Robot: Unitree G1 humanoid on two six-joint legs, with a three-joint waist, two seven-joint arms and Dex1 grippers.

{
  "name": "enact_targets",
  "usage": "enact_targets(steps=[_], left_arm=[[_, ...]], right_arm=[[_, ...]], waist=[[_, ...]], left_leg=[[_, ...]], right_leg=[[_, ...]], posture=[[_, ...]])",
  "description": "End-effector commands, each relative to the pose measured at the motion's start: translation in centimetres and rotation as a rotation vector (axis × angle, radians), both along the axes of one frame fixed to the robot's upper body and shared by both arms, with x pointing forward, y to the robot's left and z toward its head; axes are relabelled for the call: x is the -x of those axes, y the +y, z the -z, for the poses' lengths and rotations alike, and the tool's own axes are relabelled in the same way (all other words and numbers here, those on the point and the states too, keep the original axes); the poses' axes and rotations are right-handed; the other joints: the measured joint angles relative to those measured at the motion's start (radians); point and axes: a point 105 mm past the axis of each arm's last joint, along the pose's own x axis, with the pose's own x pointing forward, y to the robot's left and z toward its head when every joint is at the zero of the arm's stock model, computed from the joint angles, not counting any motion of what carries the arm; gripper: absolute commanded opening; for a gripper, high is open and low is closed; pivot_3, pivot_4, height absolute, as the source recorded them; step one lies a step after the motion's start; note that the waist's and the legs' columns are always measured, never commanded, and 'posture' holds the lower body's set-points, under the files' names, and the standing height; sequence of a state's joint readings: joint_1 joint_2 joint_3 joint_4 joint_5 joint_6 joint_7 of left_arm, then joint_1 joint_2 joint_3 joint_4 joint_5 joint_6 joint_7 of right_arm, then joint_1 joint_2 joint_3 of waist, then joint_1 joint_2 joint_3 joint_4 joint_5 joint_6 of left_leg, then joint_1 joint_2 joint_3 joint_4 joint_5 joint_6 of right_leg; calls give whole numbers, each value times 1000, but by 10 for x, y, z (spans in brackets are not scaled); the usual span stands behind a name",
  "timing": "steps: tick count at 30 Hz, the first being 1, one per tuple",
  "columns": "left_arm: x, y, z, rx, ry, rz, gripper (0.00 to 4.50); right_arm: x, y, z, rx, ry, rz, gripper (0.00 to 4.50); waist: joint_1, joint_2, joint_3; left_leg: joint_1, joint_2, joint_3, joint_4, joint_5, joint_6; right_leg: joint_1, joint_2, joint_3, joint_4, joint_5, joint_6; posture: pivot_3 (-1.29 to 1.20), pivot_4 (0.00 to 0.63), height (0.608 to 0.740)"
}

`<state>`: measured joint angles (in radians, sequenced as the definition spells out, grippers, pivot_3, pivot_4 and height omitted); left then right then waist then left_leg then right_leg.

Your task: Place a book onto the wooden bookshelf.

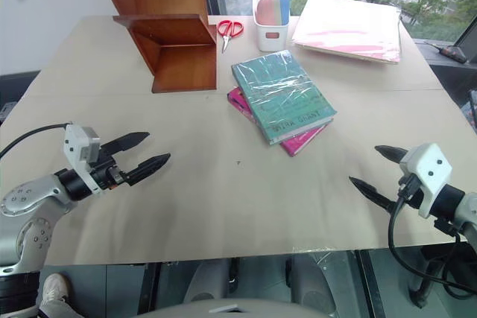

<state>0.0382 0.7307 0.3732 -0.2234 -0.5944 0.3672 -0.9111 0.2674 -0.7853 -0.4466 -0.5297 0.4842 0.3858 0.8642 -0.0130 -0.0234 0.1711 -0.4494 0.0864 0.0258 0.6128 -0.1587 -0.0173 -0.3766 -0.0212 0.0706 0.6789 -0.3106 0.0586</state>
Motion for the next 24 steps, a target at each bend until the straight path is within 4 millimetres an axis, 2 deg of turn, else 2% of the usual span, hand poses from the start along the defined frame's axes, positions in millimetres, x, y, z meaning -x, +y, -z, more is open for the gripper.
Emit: enact_targets(steps=[1, 5, 8, 9, 12, 13, 15, 17, 18, 24], left_arm=[[3, -1, -11, -17, -29, 34, 4457], [2, -9, -17, -31, -55, 79, 4457], [1, -16, -20, -42, -76, 117, 4457], [2, -19, -21, -44, -81, 131, 4500], [4, -27, -23, -48, -92, 173, 4500], [4, -30, -23, -49, -96, 185, 4500], [5, -36, -25, -46, -100, 214, 4500], [7, -43, -26, -51, -109, 250, 4500], [8, -46, -27, -53, -113, 266, 4500], [7, -63, -32, -48, -139, 312, 4500]], right_arm=[[-3, -4, -10, 21, -34, 4, 4500], [-12, -8, -8, 81, -43, 68, 4500], [-17, -4, -10, 22, -22, 67, 4500], [-18, -2, -11, 6, -16, 62, 3969], [-26, 4, -17, -8, -25, 52, 2737], [-30, 6, -20, -9, -35, 53, 2168], [-37, 11, -24, -19, -38, 42, 1470], [-46, 19, -29, -43, -40, 23, 433], [-50, 23, -31, -45, -40, 11, 126], [-102, 46, -51, -29, -124, 37, 126]], waist=[[0, 0, 0], [0, 0, 0], [0, 0, 0], [0, 0, 0], [-2, 0, 0], [-2, 0, 0], [-2, 0, 0], [-2, 0, 0], [-3, 0, 0], [-4, 0, 0]], left_leg=[[0, 0, 0, 0, 0, 0], [0, 0, 0, 1, 0, 0], [0, 0, 0, 1, 0, 0], [0, 0, 0, 1, 0, 0], [0, 0, 0, 1, 0, 0], [0, 0, 0, 1, 0, 0], [0, 0, 0, 1, 0, 0], [0, 0, 0, 1, 0, 0], [0, 0, 0, 1, 0, 0], [0, 0, 1, 1, 0, 0]], right_leg=[[0, 0, 0, 0, 0, 0], [0, 0, 0, 0, 0, 0], [0, 0, 0, 0, 0, 0], [0, 0, 0, 0, 0, 0], [0, 0, 1, 0, 0, 0], [0, 0, 1, 0, 0, 0], [0, 0, 1, 0, 0, 0], [0, 1, 1, 1, 0, 0], [0, 1, 1, 1, 0, 0], [-1, 1, 1, 1, 0, 0]], posture=[[0, 150, 740], [0, 150, 740], [0, 150, 740], [0, 150, 740], [0, 150, 740], [0, 150, 740], [0, 150, 740], [0, 150, 740], [0, 150, 740], [0, 150, 740]])
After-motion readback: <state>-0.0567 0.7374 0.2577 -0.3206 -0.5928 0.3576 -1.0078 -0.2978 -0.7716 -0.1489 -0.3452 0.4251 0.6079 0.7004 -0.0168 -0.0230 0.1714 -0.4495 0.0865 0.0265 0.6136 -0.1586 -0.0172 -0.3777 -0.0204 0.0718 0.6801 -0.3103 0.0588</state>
